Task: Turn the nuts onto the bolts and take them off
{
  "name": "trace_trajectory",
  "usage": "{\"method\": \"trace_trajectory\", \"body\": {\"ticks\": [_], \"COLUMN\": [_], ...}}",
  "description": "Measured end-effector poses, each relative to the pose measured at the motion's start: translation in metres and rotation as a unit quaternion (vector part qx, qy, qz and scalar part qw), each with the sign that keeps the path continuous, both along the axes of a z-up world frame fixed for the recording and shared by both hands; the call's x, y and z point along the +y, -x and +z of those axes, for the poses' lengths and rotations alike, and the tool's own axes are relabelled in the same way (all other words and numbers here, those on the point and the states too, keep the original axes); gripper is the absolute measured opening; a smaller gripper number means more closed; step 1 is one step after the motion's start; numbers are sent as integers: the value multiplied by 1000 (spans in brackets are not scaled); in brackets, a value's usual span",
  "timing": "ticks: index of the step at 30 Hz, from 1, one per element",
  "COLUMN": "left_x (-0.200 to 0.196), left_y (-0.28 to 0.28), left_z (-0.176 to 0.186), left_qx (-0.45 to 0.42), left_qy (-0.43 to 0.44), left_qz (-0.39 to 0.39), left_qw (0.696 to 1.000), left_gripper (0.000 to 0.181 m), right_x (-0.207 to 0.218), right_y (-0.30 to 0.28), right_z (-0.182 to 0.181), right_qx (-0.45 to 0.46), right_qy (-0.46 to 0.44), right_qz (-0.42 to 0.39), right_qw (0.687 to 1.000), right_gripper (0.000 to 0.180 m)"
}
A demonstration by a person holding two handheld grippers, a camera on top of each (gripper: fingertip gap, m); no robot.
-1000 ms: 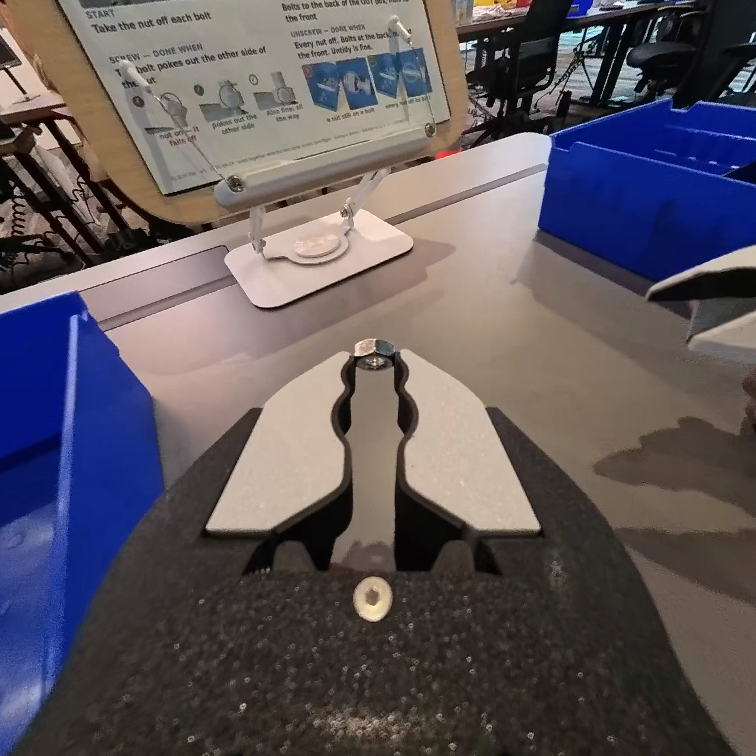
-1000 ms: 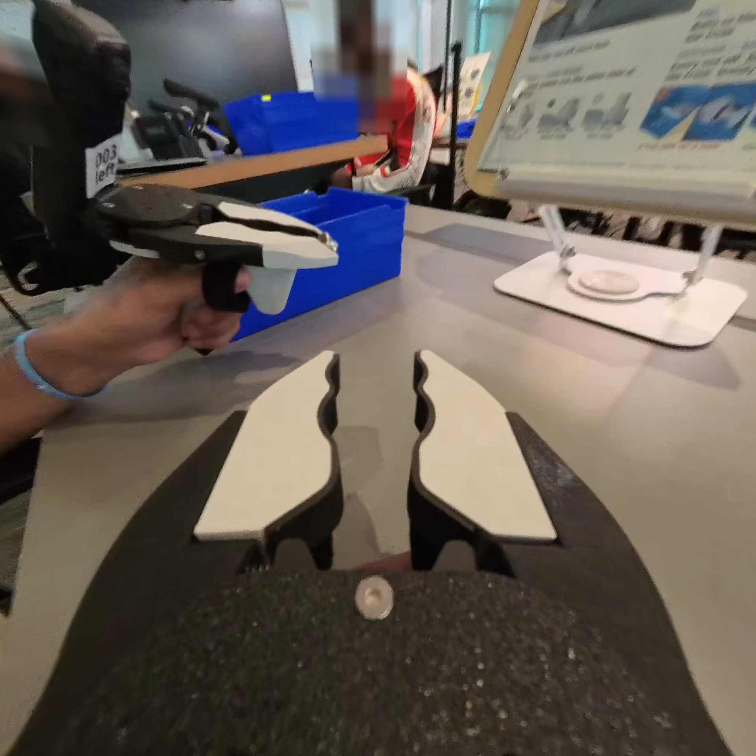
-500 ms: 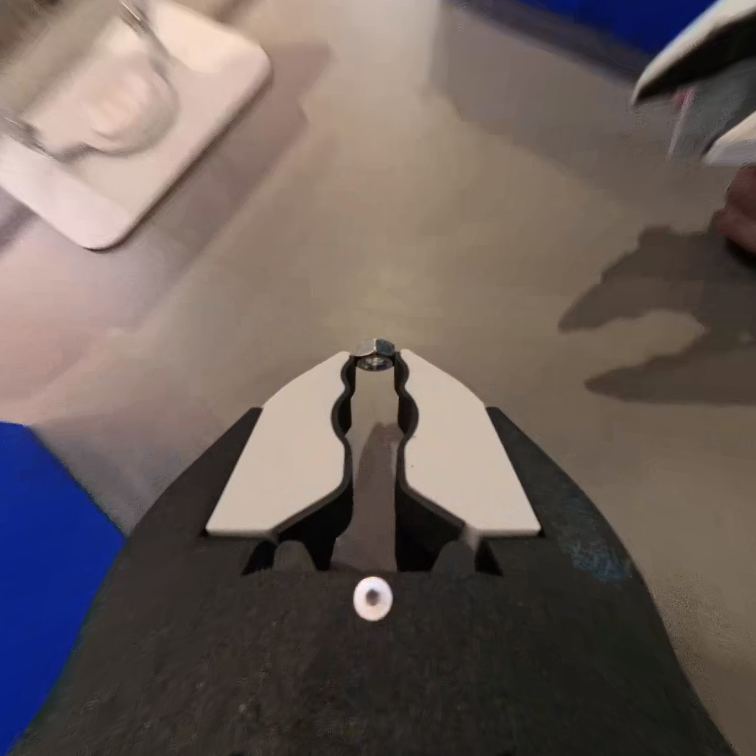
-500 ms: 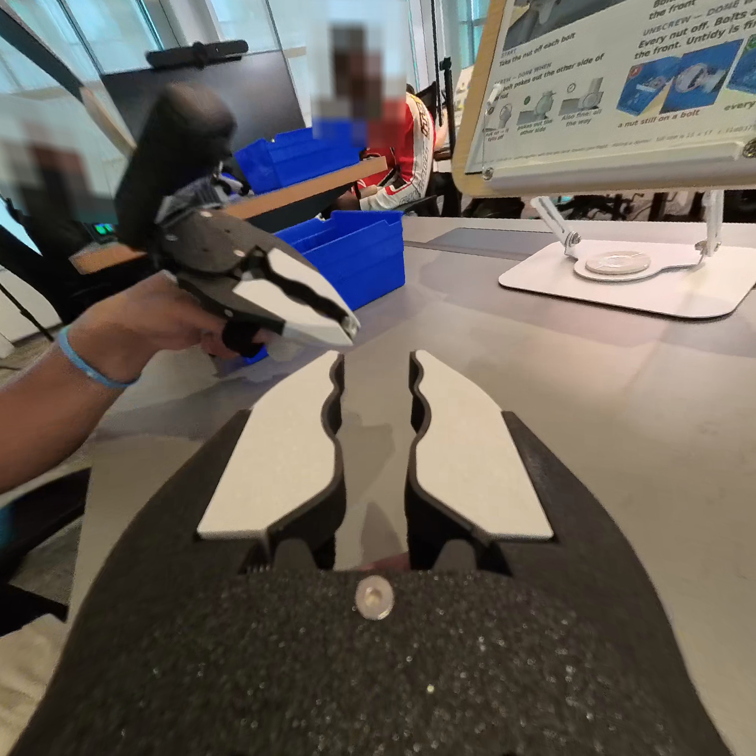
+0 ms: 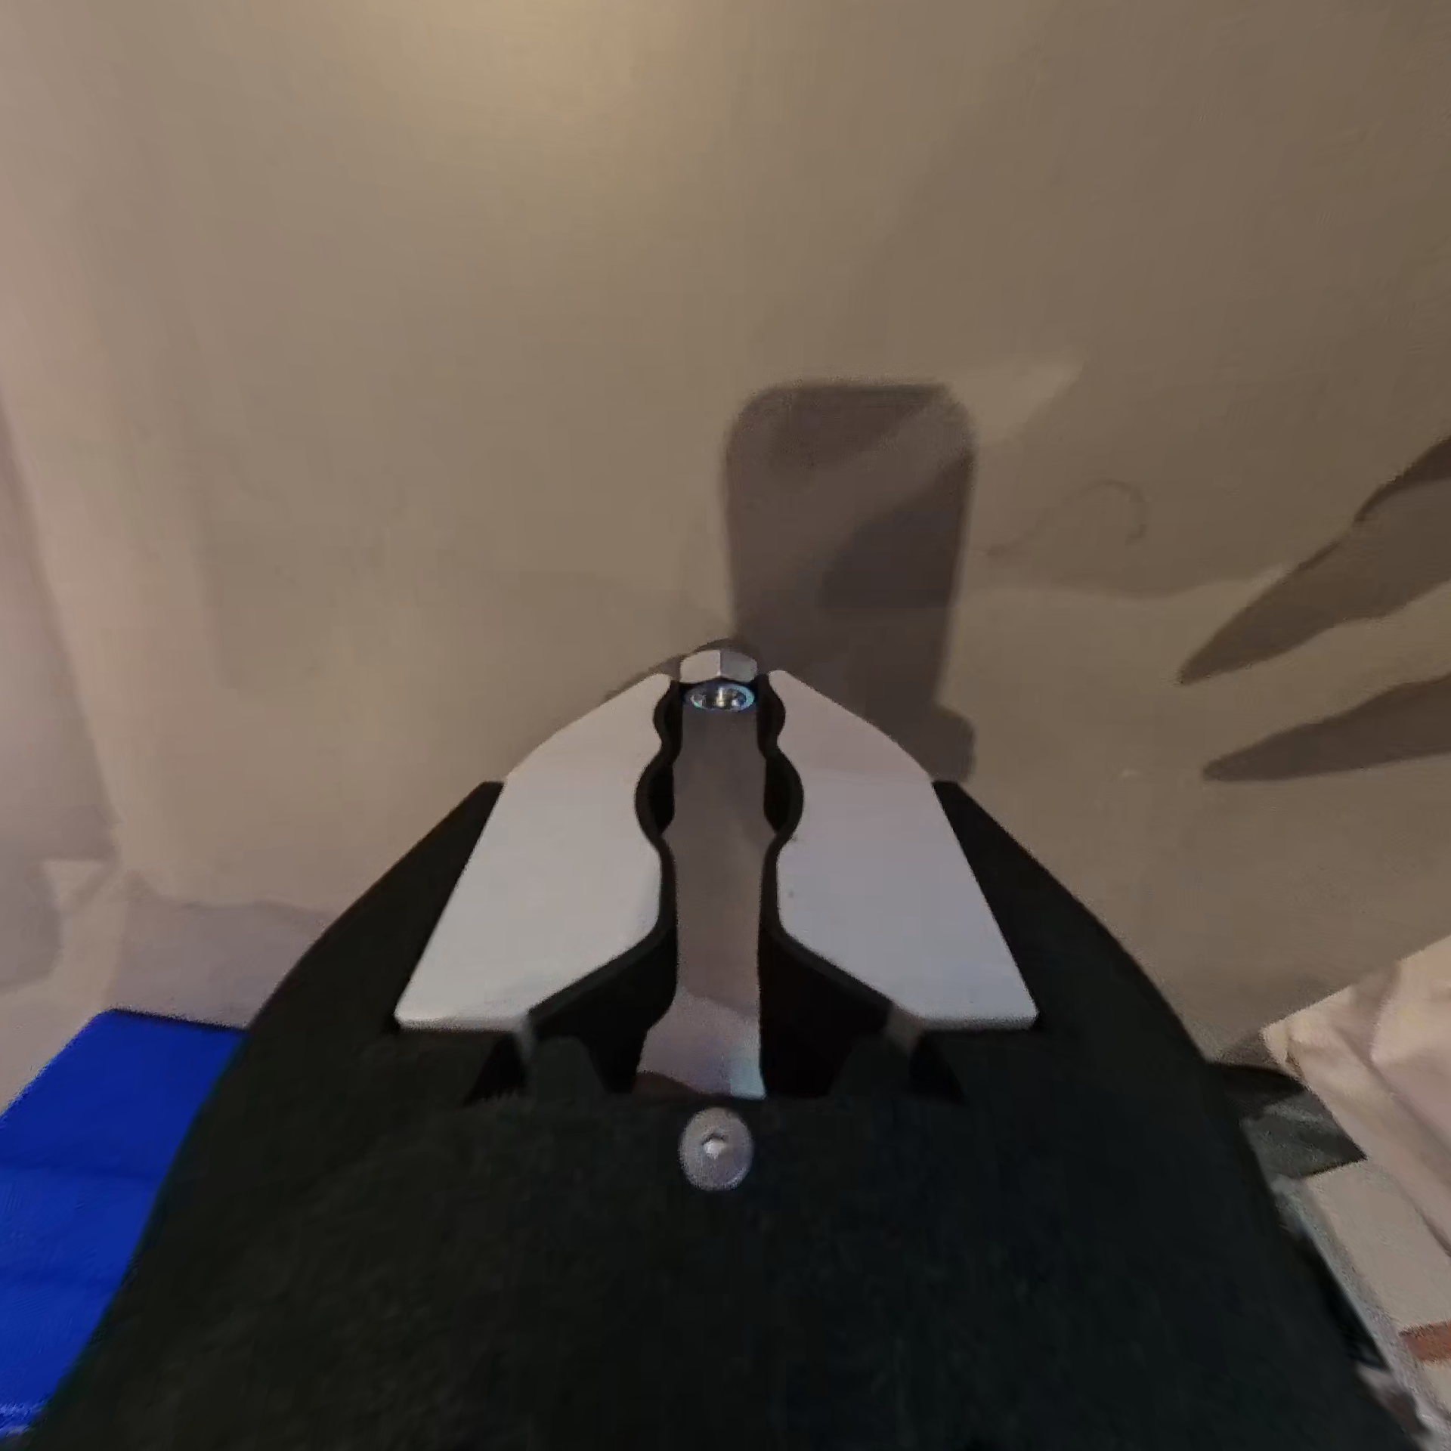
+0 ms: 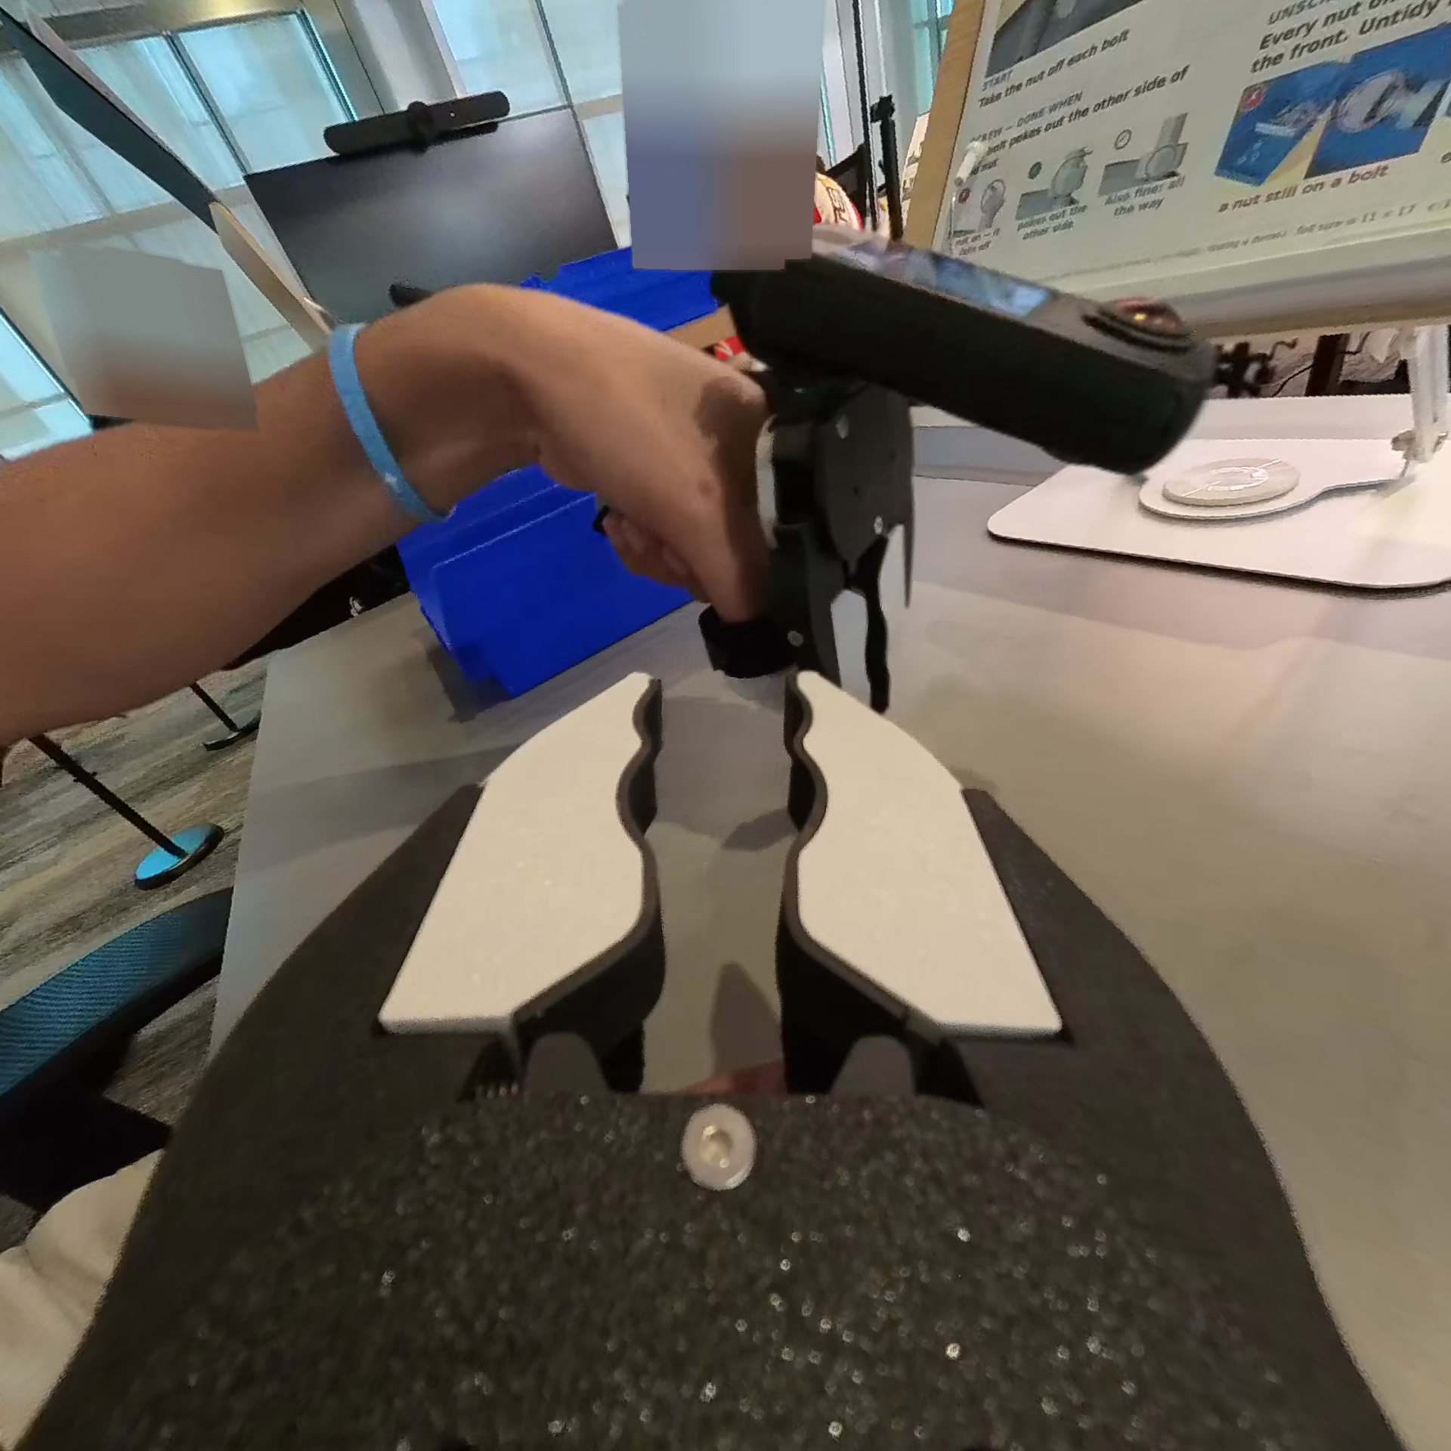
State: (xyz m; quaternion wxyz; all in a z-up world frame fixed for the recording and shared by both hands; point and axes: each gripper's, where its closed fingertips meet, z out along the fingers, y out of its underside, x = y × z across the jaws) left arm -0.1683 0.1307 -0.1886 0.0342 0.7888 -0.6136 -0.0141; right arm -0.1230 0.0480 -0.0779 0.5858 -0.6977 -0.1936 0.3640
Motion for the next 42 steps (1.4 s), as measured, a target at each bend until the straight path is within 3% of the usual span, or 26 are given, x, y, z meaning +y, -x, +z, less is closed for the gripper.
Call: {"method": "trace_trajectory", "body": {"ticks": [10,12,14,16,18,21,23,26,31,34,38,42], "left_x": [2,6,7,6,7,5,-4,-13,-13,-13,-14,-15], "left_y": [-11,-10,-13,-11,5,47,74,90,96,99,98,96], "left_z": [-2,5,21,43,61,78,80,80,85,77,78,76], "left_qx": [19,-12,-97,-210,-312,-432,-477,-472,-468,-465,-479,-475], "left_qy": [1,-25,-50,-99,-167,-274,-325,-363,-404,-387,-367,-363], "left_qz": [-30,-24,3,36,108,236,281,276,253,262,269,262], "left_qw": [999,999,994,972,929,826,767,755,744,752,751,758], "left_gripper": [25,27,30,34,35,33,22,33,32,33,33,34], "right_x": [-1,-1,0,1,4,8,10,12,14,25,50,67], "right_y": [2,1,0,-2,-4,-7,-10,-12,-4,11,18,18], "right_z": [-3,-3,-2,-1,-5,-11,-16,-23,-25,-21,-46,-72], "right_qx": [-6,-7,-3,-2,-15,-48,-78,-114,-185,-328,-568,-637], "right_qy": [5,4,4,3,6,3,-1,-3,1,-26,-58,-34], "right_qz": [6,5,2,-4,-17,-39,-54,-72,-49,28,180,307], "right_qw": [1000,1000,1000,1000,1000,998,995,991,981,944,801,706], "right_gripper": [29,29,29,28,29,29,29,29,31,33,41,35]}}
